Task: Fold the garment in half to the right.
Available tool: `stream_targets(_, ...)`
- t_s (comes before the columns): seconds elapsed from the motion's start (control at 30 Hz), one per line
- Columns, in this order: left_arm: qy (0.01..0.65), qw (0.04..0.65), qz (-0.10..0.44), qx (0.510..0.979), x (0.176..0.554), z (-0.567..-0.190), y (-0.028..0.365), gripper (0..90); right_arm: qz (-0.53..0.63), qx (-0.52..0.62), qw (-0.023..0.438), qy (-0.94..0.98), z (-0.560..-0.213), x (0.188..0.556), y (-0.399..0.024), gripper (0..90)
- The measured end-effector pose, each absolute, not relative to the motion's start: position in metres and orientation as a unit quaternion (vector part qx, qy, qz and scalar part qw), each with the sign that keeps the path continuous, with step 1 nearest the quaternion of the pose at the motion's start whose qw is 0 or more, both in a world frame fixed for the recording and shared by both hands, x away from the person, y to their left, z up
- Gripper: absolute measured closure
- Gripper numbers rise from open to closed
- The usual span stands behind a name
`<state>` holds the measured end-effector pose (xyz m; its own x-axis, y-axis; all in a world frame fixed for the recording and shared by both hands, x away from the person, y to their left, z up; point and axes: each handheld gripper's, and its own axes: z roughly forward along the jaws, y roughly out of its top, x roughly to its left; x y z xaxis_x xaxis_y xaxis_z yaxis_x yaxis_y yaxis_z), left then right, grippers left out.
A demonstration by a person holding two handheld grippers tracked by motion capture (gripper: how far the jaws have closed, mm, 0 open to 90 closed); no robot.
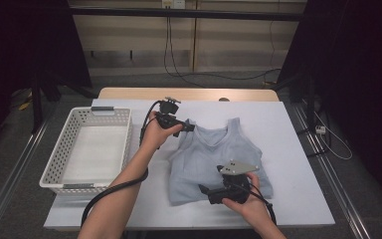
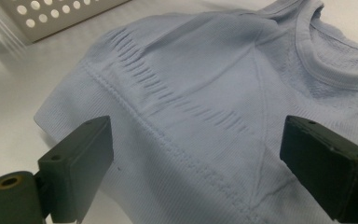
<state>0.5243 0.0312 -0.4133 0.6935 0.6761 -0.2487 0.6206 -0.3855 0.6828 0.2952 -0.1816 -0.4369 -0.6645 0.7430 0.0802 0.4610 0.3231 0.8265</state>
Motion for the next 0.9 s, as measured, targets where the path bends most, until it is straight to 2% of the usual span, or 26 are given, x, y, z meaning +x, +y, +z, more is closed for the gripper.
stream_targets(0.57, 0.392, 0.375, 0.060, 0.838, 0.542, -0.434, 0.019, 7.9, 0.448, 0.373, 0.165, 0.795, -0.431, 0.296, -0.179, 9.8)
stream_targets(0.9, 0.393, 0.371, 0.065, 0.839, 0.547, -0.444, 0.019, 22.9, 0.447, 0.372, 0.161, 0.797, -0.430, 0.297, -0.178, 9.9)
